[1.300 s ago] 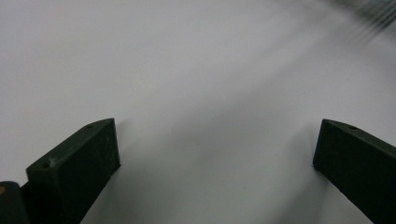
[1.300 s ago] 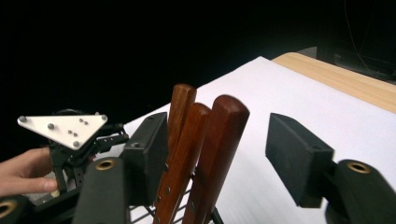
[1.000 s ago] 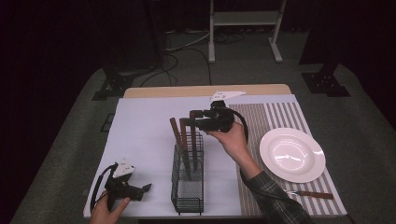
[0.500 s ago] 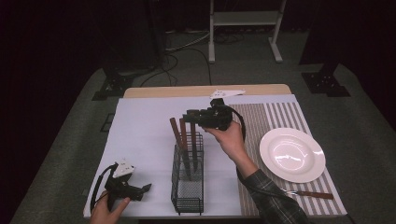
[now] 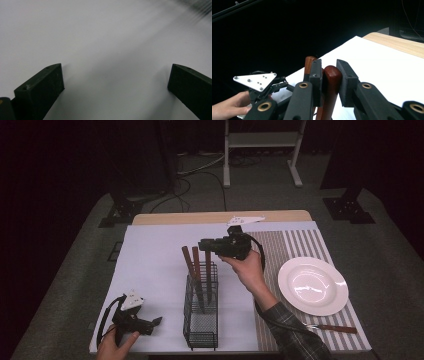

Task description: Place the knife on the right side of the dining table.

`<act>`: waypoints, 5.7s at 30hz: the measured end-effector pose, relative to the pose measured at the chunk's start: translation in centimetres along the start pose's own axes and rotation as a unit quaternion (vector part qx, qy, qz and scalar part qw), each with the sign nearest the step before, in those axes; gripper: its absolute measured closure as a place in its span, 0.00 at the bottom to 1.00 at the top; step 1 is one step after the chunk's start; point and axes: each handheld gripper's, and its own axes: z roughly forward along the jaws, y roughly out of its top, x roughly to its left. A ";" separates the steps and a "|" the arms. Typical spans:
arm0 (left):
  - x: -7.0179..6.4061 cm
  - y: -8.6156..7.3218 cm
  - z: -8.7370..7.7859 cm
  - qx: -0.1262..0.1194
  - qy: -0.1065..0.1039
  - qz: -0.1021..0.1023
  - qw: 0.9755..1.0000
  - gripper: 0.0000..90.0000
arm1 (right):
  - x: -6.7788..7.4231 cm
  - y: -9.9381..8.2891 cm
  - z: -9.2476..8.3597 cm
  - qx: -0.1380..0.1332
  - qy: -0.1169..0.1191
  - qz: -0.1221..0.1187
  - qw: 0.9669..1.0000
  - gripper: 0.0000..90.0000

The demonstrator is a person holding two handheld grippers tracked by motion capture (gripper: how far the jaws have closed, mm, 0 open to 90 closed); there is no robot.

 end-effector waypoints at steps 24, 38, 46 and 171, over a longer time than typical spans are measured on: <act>0.0 0.0 0.0 0.000 0.001 -0.001 1.000 0.00 | 2.3 -0.3 -1.6 -0.021 0.019 -0.017 0.999 0.89; 0.0 0.0 0.0 0.000 0.001 -0.001 1.000 0.00 | 3.1 1.6 -3.1 -0.052 0.005 -0.034 0.998 0.89; 0.0 0.0 0.0 0.001 0.001 -0.001 1.000 0.00 | 3.5 3.1 -4.0 -0.070 -0.002 -0.044 0.997 0.89; 0.0 0.0 0.0 0.000 0.001 -0.001 1.000 0.00 | -13.1 -3.7 -19.6 -0.154 -0.403 0.048 0.901 0.83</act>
